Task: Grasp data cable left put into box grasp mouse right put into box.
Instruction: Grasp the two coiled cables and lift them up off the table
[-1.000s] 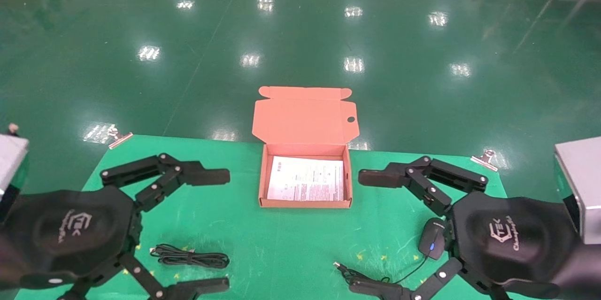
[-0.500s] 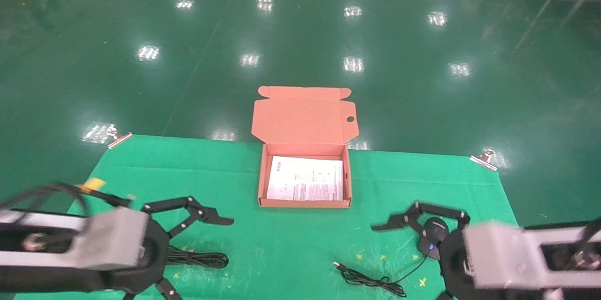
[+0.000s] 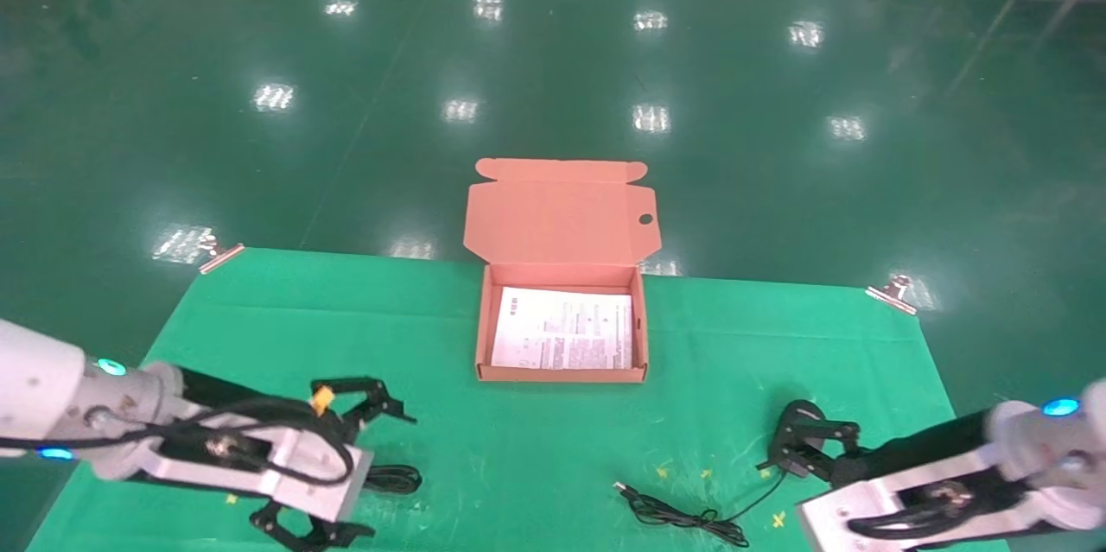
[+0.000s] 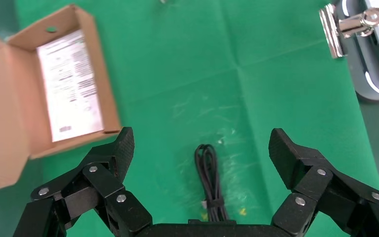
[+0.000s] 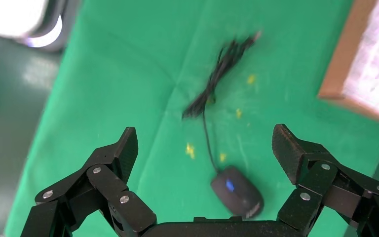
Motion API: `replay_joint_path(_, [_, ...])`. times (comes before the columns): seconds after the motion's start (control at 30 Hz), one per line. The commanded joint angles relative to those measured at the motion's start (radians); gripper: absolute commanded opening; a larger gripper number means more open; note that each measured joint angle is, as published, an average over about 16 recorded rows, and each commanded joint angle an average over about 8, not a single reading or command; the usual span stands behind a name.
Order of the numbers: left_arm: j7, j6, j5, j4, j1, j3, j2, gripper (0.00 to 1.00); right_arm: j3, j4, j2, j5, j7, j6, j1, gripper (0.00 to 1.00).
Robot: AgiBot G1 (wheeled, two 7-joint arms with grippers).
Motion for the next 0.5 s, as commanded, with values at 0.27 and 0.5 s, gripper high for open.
replay_joint_path(0.27, [-0.115,-0.081,0.263,0.008,0.035,0.097,0.087,1.00,-0.054,0.001,-0.038,-0.171,0.035,0.179,-0.085,1.00])
replay_joint_path(0.5, [-0.261,-0.127,0.430,0.045,0.064,0.140,0.151,1.00,-0.050,-0.002,-0.057,-0.243,0.082,0.354,-0.188,1.00])
